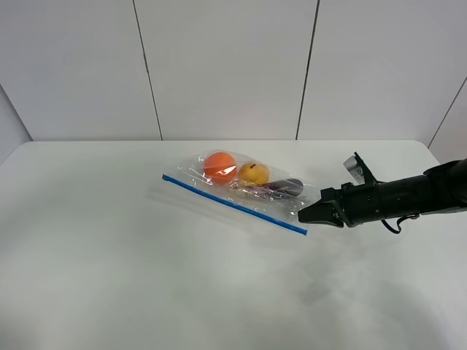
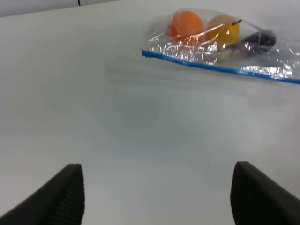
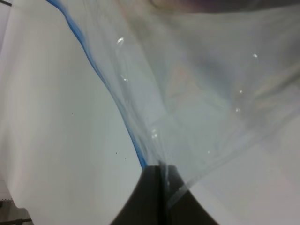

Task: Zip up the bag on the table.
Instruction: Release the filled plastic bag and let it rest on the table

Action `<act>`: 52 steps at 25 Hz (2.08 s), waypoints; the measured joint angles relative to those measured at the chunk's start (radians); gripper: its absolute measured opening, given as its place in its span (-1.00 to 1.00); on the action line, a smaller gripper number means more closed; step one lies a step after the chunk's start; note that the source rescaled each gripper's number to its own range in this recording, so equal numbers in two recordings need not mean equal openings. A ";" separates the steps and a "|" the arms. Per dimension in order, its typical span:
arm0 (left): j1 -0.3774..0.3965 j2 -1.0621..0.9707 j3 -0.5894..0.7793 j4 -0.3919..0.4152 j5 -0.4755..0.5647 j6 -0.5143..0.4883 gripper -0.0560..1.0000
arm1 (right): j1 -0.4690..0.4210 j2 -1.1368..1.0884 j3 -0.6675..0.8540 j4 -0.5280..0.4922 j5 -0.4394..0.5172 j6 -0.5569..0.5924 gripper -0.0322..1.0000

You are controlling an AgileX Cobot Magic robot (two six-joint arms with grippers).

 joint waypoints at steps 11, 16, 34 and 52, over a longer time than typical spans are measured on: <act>0.000 -0.193 0.153 -0.055 0.022 0.056 1.00 | 0.000 0.000 0.000 0.000 0.000 0.000 -0.94; 0.000 -0.200 0.211 -0.057 0.022 0.080 1.00 | 0.000 0.000 0.000 0.000 0.000 0.000 -0.94; 0.000 -0.200 0.214 -0.057 0.011 0.084 1.00 | 0.000 0.000 0.000 -0.004 0.000 0.000 -0.94; 0.000 -0.200 0.214 -0.057 0.007 0.084 1.00 | 0.000 0.000 0.000 -0.004 0.000 0.000 -0.94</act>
